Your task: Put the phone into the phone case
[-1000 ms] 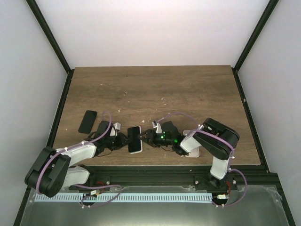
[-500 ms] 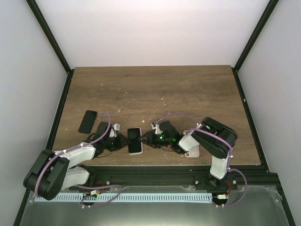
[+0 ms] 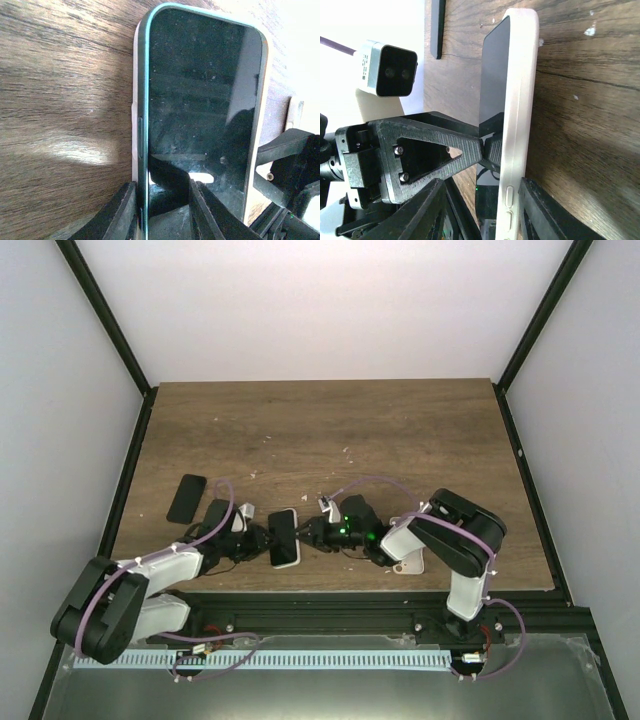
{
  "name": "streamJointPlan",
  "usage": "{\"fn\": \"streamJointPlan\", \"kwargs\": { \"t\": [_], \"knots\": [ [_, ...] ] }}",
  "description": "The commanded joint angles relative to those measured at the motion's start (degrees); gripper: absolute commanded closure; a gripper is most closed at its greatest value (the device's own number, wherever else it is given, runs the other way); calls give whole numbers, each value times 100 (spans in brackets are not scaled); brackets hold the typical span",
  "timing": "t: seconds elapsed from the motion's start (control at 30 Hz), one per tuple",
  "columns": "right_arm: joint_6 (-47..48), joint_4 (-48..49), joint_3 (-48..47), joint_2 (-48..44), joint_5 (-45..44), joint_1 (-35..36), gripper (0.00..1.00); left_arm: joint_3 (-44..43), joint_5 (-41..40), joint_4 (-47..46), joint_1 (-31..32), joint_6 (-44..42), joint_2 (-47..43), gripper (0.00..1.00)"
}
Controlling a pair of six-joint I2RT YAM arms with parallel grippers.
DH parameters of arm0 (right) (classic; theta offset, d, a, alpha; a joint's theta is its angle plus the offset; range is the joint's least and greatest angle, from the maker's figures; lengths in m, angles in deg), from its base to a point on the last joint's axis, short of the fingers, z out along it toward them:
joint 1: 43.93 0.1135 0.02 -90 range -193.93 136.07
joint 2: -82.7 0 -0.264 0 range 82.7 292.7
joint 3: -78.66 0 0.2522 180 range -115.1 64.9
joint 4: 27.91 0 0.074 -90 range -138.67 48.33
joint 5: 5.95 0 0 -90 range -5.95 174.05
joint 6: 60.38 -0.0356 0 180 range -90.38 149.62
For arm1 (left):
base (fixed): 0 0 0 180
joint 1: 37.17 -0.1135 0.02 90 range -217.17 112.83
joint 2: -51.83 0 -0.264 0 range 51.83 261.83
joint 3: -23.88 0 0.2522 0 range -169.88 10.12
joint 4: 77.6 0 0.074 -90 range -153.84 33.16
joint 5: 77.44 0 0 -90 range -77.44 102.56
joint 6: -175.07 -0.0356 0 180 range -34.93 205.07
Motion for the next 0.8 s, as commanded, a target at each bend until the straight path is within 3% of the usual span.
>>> {"fn": "streamJointPlan", "kwargs": {
  "t": [0.0, 0.1, 0.27, 0.37, 0.53, 0.77],
  "knots": [
    [218, 330, -264, -390, 518, 247, 58, 135, 1264, -633, 227, 150, 309, 73],
    [425, -99, -337, -429, 464, 230, 59, 177, 1332, -818, 232, 184, 369, 75],
    [276, 884, -78, -373, 763, 177, 60, 306, 1699, -1355, 239, 294, 407, 77],
    [337, 770, -120, -385, 814, 165, 59, 266, 1722, -1259, 267, 228, 302, 69],
    [349, 620, 14, -459, 777, 147, 60, 103, 1703, -973, 352, 24, 250, 67],
    [724, -750, -227, -520, 472, 145, 61, 109, 1641, -1031, 370, -27, 382, 70]
  ]
}}
